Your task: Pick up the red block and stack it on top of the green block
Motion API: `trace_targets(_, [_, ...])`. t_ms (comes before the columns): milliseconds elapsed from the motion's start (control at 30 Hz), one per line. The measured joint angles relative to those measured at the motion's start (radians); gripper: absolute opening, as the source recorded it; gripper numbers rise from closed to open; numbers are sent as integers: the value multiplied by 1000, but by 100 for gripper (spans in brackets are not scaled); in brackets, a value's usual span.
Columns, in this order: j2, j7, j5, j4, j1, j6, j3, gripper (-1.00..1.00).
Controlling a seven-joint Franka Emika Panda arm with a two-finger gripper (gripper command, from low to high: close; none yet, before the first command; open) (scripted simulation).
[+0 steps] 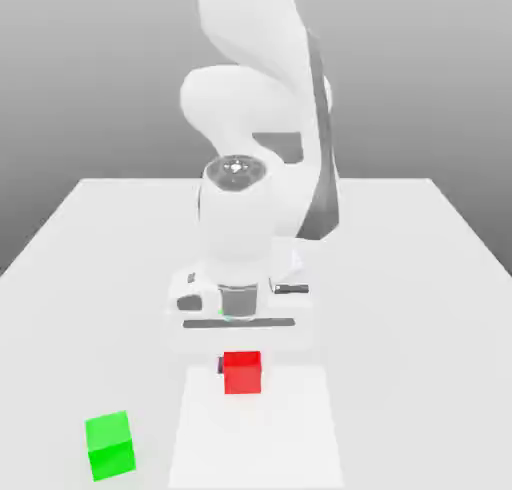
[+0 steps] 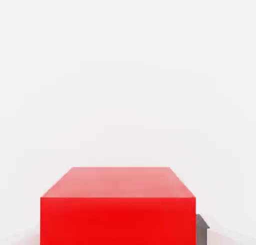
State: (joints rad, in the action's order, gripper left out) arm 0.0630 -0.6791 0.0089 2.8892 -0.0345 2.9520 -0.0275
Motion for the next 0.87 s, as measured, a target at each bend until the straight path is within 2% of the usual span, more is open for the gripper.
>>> trace_targets(100, [-107, -10, -14, 15, 0, -92, -5, -100])
trace_targets(167, [-124, -20, -11, -17, -19, -142, -17, -100])
trace_targets(533, [52, -122, 28, -399, -182, -348, -110, -100])
trace_targets(667, [181, -106, 65, -435, -200, -257, -99, -100])
trace_targets(700, [214, -100, 74, -438, -205, -226, -93, 100])
trace_targets(867, [214, -100, 74, -438, -205, -226, -93, 100])
